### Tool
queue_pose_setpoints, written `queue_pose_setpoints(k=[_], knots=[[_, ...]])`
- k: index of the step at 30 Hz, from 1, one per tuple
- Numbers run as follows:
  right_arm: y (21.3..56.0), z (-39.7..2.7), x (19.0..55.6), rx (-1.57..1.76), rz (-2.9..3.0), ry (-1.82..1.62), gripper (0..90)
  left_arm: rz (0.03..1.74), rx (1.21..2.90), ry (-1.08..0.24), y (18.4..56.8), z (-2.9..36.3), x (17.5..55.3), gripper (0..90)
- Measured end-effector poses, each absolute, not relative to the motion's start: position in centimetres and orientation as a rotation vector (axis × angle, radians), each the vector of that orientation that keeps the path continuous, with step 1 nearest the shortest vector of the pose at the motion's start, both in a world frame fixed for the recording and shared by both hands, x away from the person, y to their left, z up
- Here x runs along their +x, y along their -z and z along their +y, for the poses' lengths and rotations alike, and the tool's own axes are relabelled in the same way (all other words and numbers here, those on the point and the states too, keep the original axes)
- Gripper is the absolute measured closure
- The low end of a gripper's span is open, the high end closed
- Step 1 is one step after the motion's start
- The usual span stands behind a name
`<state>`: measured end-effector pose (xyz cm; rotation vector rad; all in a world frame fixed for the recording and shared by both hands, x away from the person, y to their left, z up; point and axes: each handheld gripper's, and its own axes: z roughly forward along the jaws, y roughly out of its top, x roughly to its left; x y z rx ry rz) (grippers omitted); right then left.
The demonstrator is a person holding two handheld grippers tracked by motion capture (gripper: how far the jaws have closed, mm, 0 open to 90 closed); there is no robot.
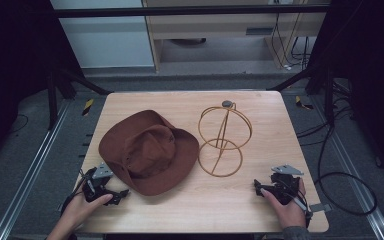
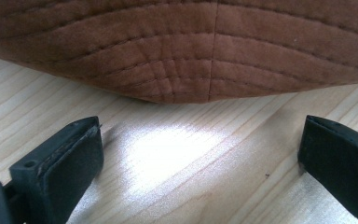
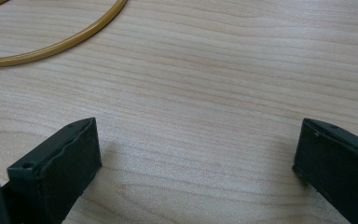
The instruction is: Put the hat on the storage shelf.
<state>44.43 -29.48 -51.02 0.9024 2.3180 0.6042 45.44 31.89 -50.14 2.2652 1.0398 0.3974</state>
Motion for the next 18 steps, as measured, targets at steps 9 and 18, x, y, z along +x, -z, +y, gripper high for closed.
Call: queue_pose_setpoints(k=[9, 18], knots=[[51.0, -29.5, 44.4, 0.904, 2.317, -0.603, 0.6, 1.026, 2.274, -0.385, 49.6, 31.9, 45.0, 3.9], [51.0, -29.5, 44.4, 0.902, 2.318, -0.604, 0.6, 0.985, 2.193, -0.440, 48.0, 33.3, 43.2, 5.0]])
